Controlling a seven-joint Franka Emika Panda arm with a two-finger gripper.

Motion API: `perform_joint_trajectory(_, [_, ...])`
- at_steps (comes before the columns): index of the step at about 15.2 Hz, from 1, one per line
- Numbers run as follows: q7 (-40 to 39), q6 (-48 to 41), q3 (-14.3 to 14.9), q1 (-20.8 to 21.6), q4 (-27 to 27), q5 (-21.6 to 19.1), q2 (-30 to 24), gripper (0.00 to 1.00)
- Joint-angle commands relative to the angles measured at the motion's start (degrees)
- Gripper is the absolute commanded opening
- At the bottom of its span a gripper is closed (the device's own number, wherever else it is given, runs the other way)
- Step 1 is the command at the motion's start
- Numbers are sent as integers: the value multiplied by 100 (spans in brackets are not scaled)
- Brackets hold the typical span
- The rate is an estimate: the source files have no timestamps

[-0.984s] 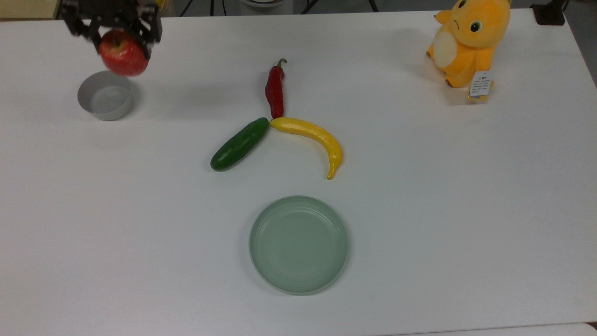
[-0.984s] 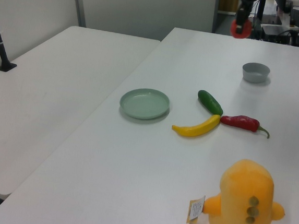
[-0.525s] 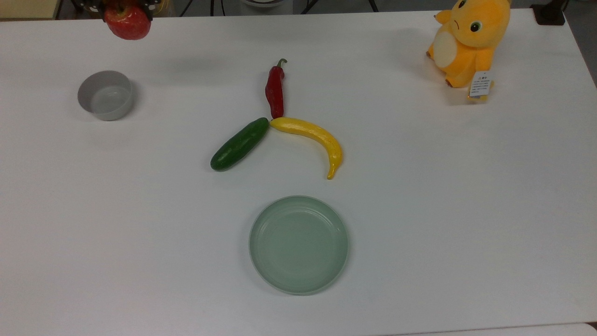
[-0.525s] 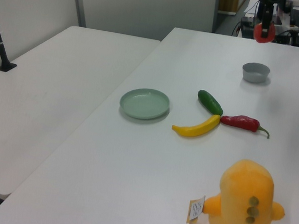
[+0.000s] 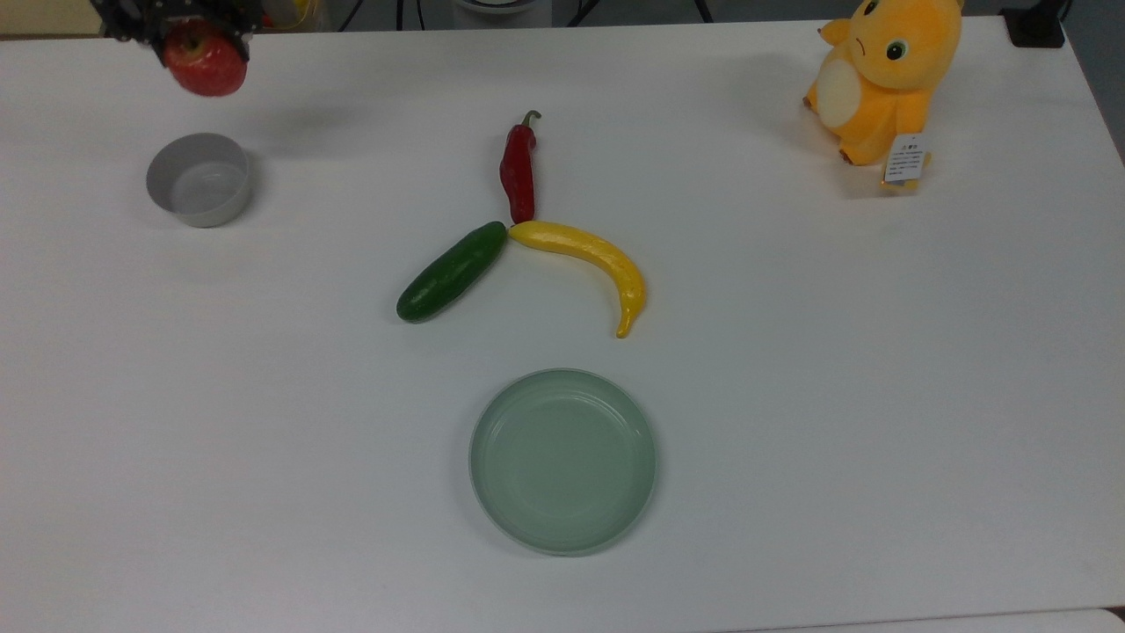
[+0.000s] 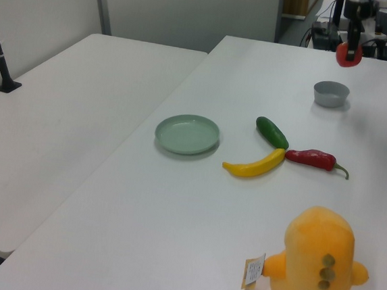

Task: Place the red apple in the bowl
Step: 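Lower the red apple into the grey bowl and open the gripper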

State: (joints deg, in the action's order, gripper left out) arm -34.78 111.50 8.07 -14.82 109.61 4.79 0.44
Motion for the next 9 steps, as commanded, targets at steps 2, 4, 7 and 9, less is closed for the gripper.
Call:
perform_joint_trajectory(2, [-178,1276,46,-214,430,31,228,30])
perform_joint_trajectory(4, [-178,1706,46,-223,561,31,413,30])
perform_joint_trajectory(7, [-170,2401,46,-240,728,31,746,30])
perform_joint_trajectory(9, [-170,2613,46,-249,738,31,949,30])
